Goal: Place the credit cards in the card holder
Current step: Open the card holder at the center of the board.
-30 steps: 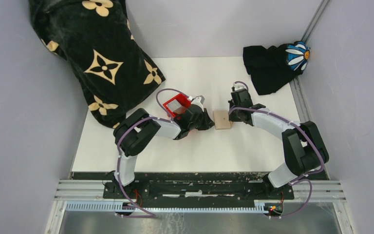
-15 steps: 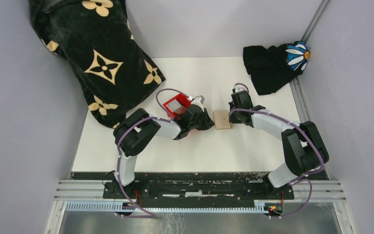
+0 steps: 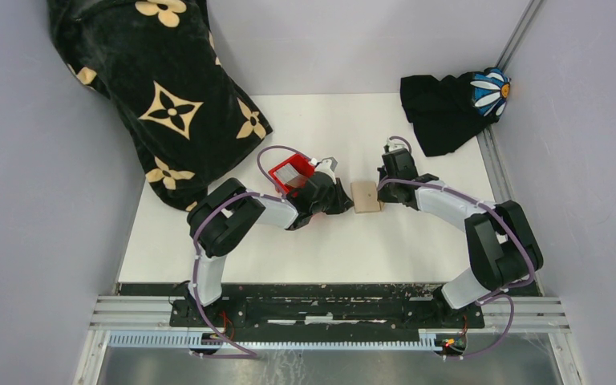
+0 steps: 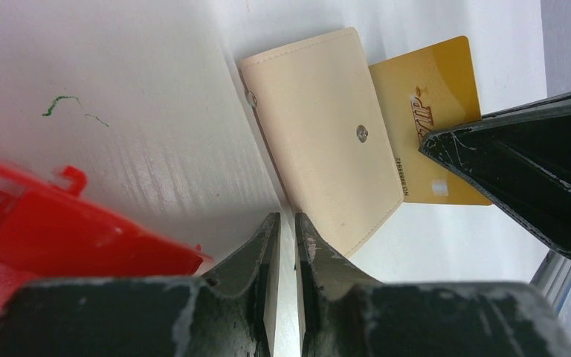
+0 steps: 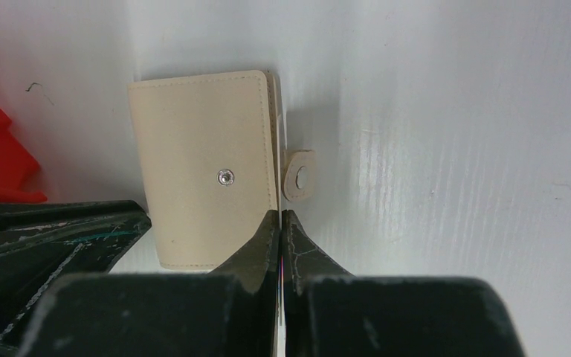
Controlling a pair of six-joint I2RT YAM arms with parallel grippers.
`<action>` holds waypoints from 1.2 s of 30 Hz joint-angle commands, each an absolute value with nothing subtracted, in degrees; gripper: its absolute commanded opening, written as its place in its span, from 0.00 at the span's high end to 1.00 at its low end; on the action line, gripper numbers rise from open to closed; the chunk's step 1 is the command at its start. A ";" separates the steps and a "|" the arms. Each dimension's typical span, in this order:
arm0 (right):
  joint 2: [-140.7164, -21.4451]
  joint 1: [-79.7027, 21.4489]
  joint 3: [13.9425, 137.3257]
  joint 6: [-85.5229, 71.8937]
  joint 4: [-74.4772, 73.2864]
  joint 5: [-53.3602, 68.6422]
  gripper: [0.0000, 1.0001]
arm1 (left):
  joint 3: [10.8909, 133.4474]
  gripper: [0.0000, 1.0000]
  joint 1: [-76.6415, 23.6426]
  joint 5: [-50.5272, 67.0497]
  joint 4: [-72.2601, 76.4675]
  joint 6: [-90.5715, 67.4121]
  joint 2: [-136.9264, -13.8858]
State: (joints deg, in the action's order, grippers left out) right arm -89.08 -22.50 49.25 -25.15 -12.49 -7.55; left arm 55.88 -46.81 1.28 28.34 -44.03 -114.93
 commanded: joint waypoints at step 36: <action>-83.00 -20.10 42.42 -30.62 -0.01 -4.02 0.99 | 54.24 0.79 -47.46 -0.37 25.05 -41.75 -118.51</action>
